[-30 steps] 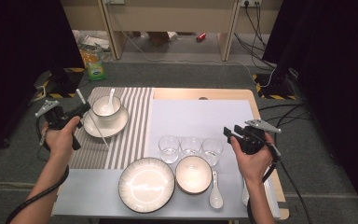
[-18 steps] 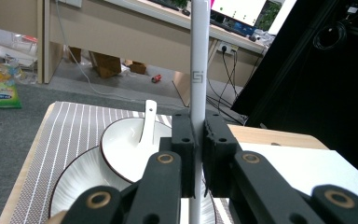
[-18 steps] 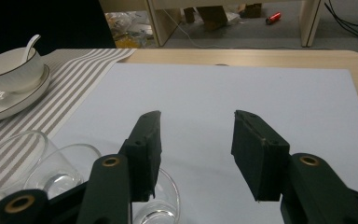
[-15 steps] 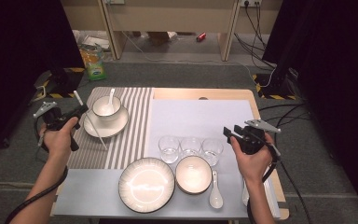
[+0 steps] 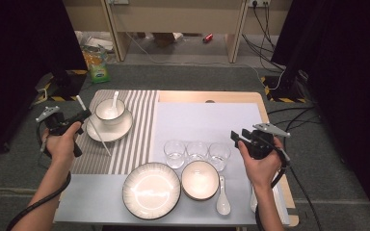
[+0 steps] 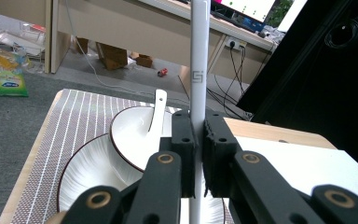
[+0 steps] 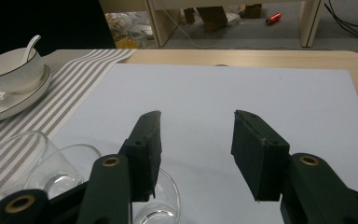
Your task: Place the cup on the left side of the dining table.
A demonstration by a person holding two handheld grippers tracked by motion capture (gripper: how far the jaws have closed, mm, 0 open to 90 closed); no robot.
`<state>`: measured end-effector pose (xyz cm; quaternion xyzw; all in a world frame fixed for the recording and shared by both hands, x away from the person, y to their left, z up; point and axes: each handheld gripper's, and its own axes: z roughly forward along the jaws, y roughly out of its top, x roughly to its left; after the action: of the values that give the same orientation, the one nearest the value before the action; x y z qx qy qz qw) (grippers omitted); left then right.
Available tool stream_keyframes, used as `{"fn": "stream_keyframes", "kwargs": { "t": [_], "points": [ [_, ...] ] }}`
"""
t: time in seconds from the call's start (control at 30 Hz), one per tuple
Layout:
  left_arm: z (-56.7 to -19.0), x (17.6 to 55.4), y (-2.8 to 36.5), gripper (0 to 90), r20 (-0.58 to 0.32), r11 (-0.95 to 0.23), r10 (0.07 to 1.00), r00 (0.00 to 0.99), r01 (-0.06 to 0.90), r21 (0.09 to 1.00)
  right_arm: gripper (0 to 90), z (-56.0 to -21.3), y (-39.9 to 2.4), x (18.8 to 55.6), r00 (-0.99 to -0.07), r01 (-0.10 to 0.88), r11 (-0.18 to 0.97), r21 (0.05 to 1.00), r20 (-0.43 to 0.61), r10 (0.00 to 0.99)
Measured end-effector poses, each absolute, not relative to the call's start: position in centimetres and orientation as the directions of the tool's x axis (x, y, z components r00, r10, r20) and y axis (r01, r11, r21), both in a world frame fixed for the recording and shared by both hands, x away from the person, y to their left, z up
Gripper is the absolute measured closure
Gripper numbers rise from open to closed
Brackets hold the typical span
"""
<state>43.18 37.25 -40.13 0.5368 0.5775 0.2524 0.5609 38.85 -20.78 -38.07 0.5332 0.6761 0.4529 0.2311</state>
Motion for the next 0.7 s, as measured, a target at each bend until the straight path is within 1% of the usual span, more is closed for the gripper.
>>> {"fn": "stream_keyframes", "kwargs": {
  "t": [0.2, 0.7],
  "points": [
    [-40.24, 43.41, 37.41, 83.9, -0.391, 0.314, 0.901, 0.186, 0.341, 0.886, 52.6, -38.06, -20.78, 38.85, -0.325, 0.511, 0.021, 0.859, 0.170, 0.930],
    [-39.60, 43.31, 37.05, 83.9, -0.395, 0.314, 0.899, 0.189, 0.350, 0.883, 52.7, -37.96, -20.76, 38.83, -0.325, 0.512, 0.026, 0.859, 0.165, 0.931]
  ]
}}
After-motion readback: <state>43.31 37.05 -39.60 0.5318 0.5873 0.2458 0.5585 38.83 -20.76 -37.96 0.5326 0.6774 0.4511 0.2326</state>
